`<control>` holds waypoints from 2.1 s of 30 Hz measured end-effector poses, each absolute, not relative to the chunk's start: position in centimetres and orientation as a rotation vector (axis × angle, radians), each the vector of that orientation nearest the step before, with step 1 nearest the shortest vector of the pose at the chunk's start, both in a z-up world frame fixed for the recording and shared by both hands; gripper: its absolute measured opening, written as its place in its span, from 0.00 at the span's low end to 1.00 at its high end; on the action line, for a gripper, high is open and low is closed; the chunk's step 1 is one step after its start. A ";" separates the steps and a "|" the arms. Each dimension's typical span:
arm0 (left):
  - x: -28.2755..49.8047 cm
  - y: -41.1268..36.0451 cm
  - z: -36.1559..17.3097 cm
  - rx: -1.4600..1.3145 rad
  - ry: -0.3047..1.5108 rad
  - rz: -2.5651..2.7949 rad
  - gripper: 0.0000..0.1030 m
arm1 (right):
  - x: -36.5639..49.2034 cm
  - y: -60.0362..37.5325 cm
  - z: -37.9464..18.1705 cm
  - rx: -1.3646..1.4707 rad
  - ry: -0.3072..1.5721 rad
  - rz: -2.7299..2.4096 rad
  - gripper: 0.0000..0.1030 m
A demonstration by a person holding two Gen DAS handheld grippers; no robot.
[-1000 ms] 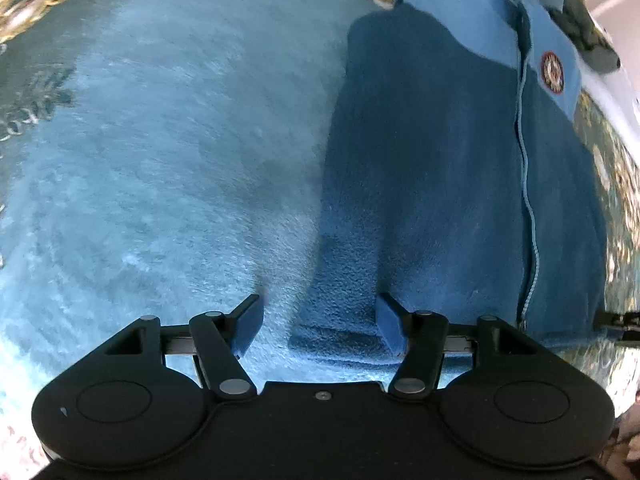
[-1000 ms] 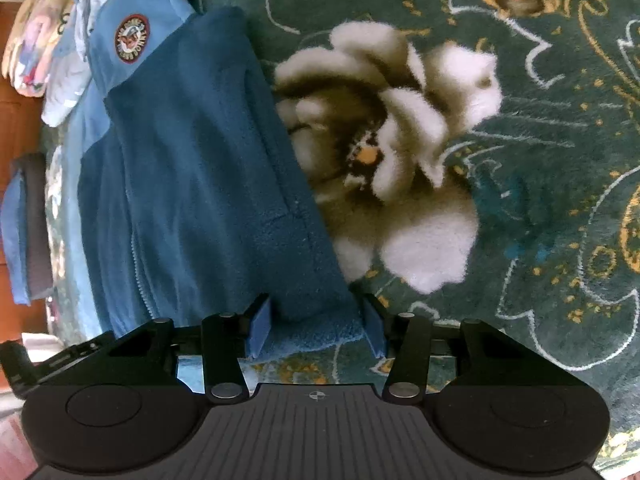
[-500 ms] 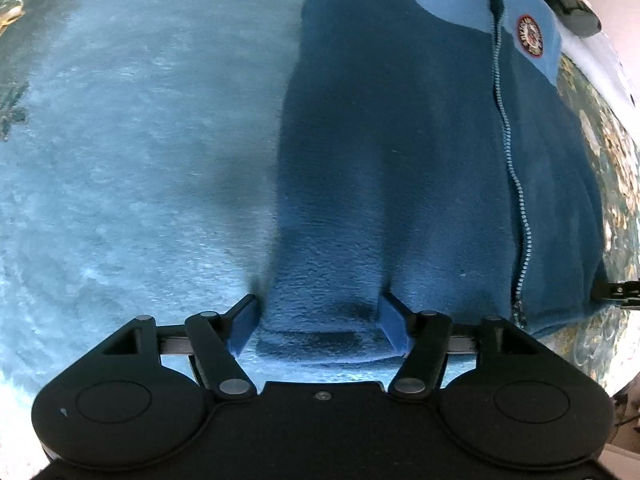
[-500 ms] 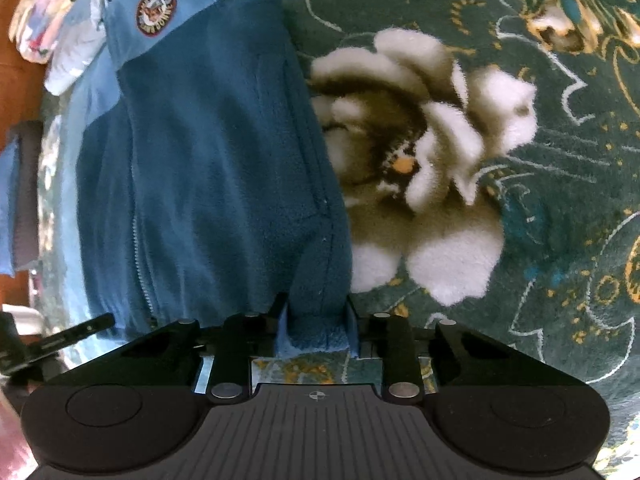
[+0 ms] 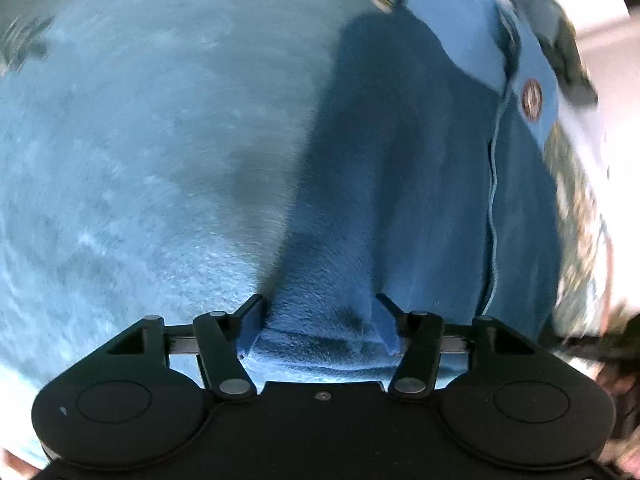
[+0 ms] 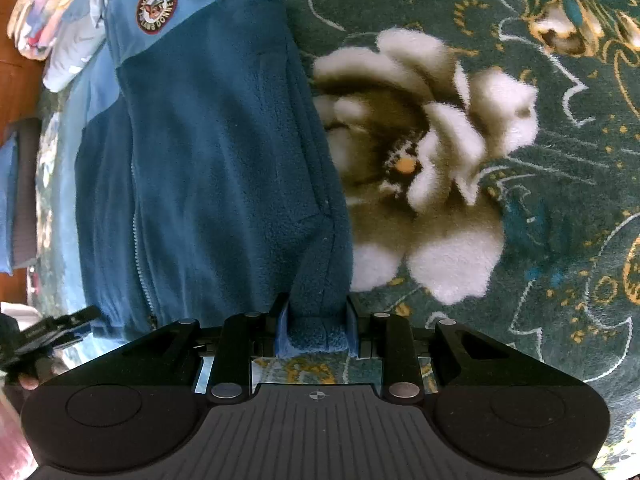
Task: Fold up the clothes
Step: 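Grasp the jacket hem with both grippers, then lift the hem with both grippers and fold it toward the collar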
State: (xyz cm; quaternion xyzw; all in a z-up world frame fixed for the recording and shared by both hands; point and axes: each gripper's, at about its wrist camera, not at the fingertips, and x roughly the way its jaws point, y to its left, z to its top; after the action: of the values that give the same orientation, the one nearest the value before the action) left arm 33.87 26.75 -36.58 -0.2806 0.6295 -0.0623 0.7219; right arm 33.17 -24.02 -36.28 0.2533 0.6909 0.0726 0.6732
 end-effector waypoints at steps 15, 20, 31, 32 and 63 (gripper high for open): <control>32.8 25.4 -34.8 -0.517 1.382 -0.019 0.18 | 33.5 -22.9 -35.6 0.545 1.558 0.134 0.15; 33.0 25.0 -34.1 -0.534 1.382 -0.043 0.17 | 33.5 -23.0 -35.1 0.591 1.557 0.140 0.14; 33.7 25.5 -36.4 -0.543 1.426 -0.115 0.36 | 33.1 -24.0 -36.5 0.619 1.563 0.164 0.18; 33.7 25.4 -36.4 -0.539 1.431 -0.127 0.41 | 33.1 -24.1 -36.6 0.625 1.558 0.163 0.19; 33.7 24.0 -33.0 -0.328 1.399 -0.024 0.53 | 34.1 -23.0 -34.2 0.484 1.513 0.132 0.24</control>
State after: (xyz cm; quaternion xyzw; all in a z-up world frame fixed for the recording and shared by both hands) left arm 33.73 23.99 -33.05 -0.1503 0.6407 -0.0110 0.7528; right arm 34.10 -22.95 -34.15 0.2171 0.6791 0.0591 0.6987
